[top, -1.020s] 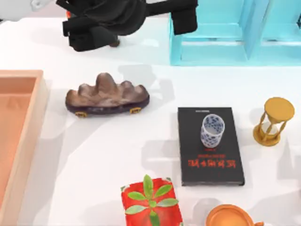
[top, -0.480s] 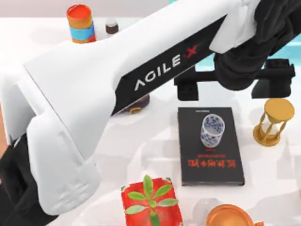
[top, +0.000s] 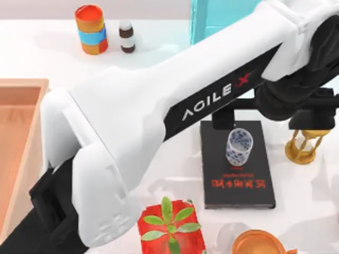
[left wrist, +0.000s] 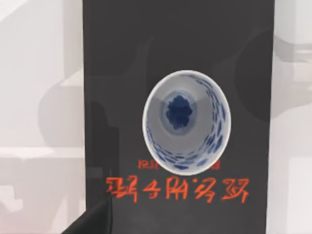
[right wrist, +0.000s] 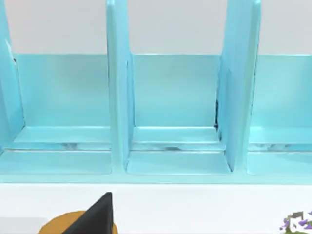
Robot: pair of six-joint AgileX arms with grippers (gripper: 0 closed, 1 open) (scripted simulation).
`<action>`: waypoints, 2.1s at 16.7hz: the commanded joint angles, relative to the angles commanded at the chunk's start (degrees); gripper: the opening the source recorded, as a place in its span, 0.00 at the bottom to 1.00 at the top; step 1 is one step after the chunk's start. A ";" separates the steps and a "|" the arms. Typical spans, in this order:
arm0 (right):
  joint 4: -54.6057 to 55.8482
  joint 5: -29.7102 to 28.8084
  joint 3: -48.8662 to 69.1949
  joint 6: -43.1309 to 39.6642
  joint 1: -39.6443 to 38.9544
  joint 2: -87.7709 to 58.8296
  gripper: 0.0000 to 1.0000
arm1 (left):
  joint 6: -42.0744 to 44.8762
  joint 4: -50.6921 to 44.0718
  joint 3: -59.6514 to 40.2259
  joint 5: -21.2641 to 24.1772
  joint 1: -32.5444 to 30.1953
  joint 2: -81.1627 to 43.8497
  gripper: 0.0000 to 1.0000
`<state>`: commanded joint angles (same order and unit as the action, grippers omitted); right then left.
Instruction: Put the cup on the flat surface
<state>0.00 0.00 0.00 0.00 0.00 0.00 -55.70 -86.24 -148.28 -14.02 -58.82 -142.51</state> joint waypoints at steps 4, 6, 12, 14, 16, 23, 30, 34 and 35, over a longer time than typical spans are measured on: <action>0.00 0.00 0.00 0.00 0.00 0.00 1.00 | 0.28 -0.35 1.80 0.13 0.37 1.74 1.00; 0.00 0.00 0.00 0.00 0.00 0.00 1.00 | 0.63 1.27 4.96 0.18 0.65 4.10 1.00; 0.00 0.00 0.00 0.00 0.00 0.00 1.00 | 2.50 15.63 17.27 0.36 2.52 2.99 1.00; 0.00 0.00 0.00 0.00 0.00 0.00 1.00 | 2.95 20.09 20.15 0.40 2.99 0.85 1.00; 0.00 0.00 0.00 0.00 0.00 0.00 1.00 | 3.01 22.17 21.04 0.50 2.96 -0.47 1.00; 0.00 0.00 0.00 0.00 0.00 0.00 1.00 | 3.00 22.31 21.05 0.51 2.94 -0.53 0.77; 0.00 0.00 0.00 0.00 0.00 0.00 1.00 | 3.00 22.31 21.05 0.51 2.94 -0.53 0.25; 0.00 0.00 0.00 0.00 0.00 0.00 1.00 | 3.00 22.31 21.05 0.51 2.94 -0.53 0.00; 0.00 0.00 0.00 0.00 0.00 0.00 1.00 | 3.00 22.31 21.05 0.51 2.94 -0.53 0.00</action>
<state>0.00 0.00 0.00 0.00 0.00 0.00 -52.70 -63.93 -127.23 -13.51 -55.88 -143.04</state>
